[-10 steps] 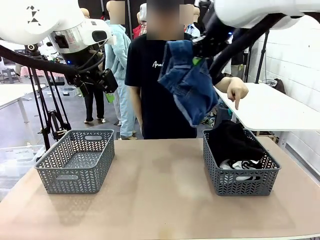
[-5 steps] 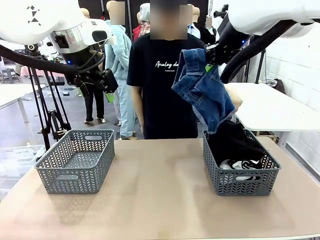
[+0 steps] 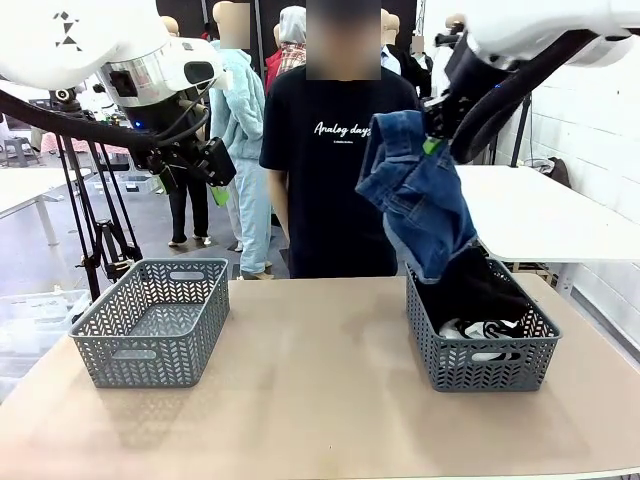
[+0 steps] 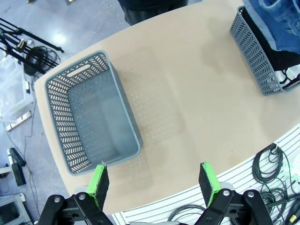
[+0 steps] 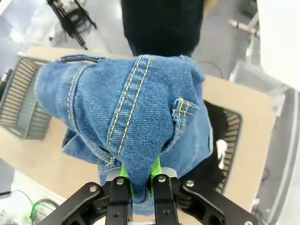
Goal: Sort the tops and bottoms.
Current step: Sort the clothes according to human instructions.
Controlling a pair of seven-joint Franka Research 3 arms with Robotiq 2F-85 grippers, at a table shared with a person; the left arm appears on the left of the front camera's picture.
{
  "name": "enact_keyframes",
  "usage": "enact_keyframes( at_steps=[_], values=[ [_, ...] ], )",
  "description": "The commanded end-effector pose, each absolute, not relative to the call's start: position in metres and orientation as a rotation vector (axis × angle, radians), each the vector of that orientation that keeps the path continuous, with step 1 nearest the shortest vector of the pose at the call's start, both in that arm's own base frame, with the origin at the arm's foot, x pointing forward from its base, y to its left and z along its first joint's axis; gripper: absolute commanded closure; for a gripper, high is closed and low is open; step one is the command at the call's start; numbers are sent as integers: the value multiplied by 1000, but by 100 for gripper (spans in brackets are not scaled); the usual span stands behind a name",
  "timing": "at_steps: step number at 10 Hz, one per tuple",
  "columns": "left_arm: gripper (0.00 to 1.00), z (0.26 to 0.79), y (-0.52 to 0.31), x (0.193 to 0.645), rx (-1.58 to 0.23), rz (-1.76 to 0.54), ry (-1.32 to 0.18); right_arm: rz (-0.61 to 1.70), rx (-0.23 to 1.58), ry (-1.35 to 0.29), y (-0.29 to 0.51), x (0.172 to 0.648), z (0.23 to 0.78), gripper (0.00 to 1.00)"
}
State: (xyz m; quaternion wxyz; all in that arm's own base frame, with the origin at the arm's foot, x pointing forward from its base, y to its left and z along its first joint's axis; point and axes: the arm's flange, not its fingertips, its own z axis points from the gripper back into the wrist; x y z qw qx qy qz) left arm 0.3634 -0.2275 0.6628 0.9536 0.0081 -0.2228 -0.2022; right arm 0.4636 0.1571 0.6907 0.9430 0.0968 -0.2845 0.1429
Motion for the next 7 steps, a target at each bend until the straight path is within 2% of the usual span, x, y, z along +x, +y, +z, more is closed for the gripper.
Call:
enact_keyframes(
  at_steps=[1,3,5,7],
  values=[
    [0,663,-225,363,14,-424,-452,263,251,-559,129,475,709,100],
    [0,663,-225,363,14,-424,-452,193,265,-504,100,488,691,100],
    [0,663,-225,363,14,-424,-452,85,292,-408,86,509,641,100],
    [0,663,-225,363,14,-424,-452,-11,225,-383,85,517,600,100]
  ],
)
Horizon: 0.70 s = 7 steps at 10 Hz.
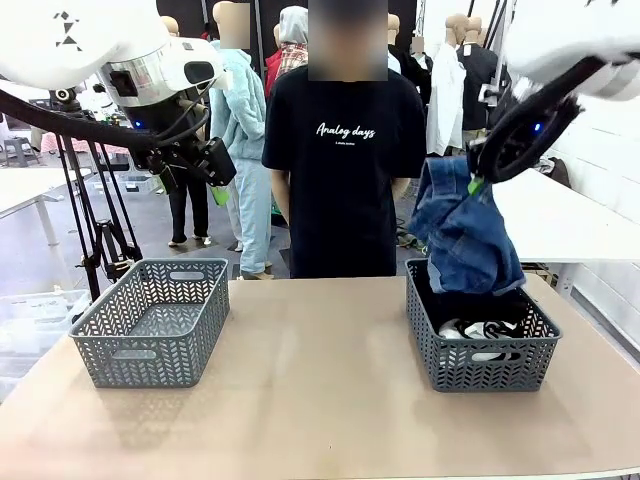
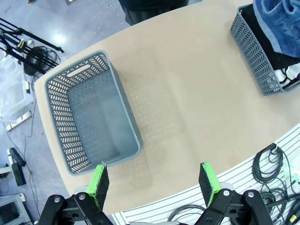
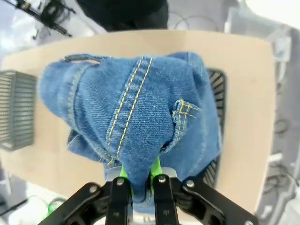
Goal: Sort the tops and bottoms.
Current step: Sort the clothes according to human instructions.
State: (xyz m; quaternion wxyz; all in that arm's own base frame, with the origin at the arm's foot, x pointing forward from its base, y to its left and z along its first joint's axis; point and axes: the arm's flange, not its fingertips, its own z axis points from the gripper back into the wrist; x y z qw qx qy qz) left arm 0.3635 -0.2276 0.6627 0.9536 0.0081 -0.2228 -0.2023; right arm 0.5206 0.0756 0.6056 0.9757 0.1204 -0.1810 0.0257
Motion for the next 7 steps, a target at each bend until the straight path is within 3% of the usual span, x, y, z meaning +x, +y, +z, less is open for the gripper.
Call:
enact_keyframes(
  at_steps=[1,7],
  values=[
    [0,663,-225,363,14,-424,-452,-41,199,-362,83,518,586,100],
    [0,663,-225,363,14,-424,-452,-47,234,-339,79,525,574,100]
  ],
)
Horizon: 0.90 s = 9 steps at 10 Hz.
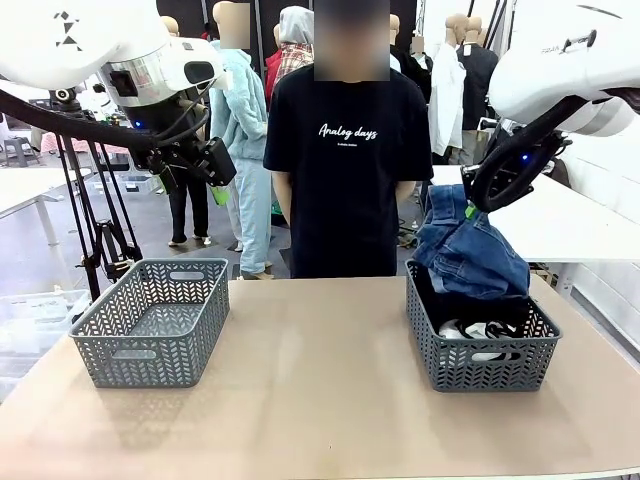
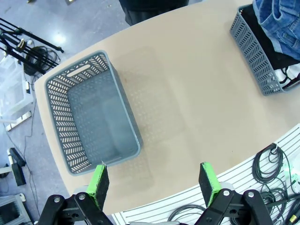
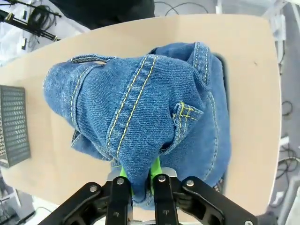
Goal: Sort the tops and bottoms.
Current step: Sort the clothes according to human instructions.
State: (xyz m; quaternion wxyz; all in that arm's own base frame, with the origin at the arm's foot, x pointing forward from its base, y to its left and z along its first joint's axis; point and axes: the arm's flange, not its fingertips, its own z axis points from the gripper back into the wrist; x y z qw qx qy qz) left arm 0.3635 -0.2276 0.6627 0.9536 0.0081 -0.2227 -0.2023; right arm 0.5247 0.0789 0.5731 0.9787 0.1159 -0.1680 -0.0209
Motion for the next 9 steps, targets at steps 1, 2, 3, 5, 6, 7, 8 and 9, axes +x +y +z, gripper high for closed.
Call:
enact_keyframes(
  at_steps=[1,2,3,5,6,7,8,9],
  values=[
    [0,663,-225,363,14,-424,-452,-32,238,-199,75,537,555,100],
    [0,663,-225,363,14,-424,-452,-24,245,-165,74,546,535,100],
    [0,663,-225,363,14,-424,-452,-34,227,-135,77,551,517,100],
    [0,663,-225,363,14,-424,-452,-39,181,-83,80,560,490,100],
    [0,663,-225,363,14,-424,-452,-49,158,-58,80,566,478,100],
    [0,663,-225,363,14,-424,-452,-55,137,-5,81,571,458,100],
    [0,663,-225,363,14,-424,-452,-58,128,42,81,575,443,100],
    [0,663,-225,363,14,-424,-452,-54,105,120,83,578,423,100]
  ],
)
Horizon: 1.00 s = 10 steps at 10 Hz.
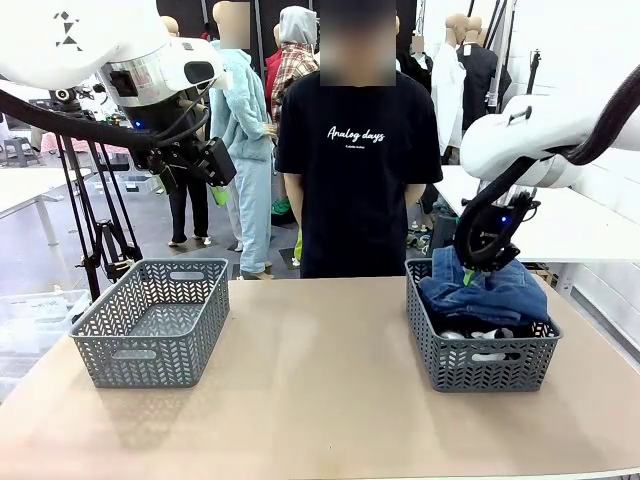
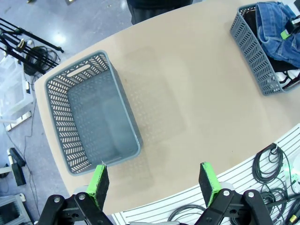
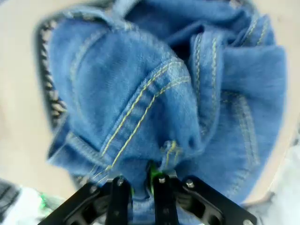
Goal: Sort the tops and bottoms.
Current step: Sort the clothes according to human instructions.
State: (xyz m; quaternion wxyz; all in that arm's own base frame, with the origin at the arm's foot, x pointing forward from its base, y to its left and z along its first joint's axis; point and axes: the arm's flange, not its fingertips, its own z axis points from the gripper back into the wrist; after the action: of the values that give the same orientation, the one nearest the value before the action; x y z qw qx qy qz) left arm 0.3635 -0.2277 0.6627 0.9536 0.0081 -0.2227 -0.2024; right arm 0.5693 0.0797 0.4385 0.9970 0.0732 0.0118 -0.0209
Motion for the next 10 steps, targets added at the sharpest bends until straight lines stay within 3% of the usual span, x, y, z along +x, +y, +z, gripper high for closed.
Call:
enact_keyframes(
  at_steps=[1,5,10],
  values=[
    [0,663,-225,363,14,-424,-452,-41,96,169,87,579,409,100],
    [0,663,-225,363,14,-424,-452,-2,67,282,104,579,371,100],
    [0,663,-225,363,14,-424,-452,23,110,60,104,558,454,100]
  ],
)
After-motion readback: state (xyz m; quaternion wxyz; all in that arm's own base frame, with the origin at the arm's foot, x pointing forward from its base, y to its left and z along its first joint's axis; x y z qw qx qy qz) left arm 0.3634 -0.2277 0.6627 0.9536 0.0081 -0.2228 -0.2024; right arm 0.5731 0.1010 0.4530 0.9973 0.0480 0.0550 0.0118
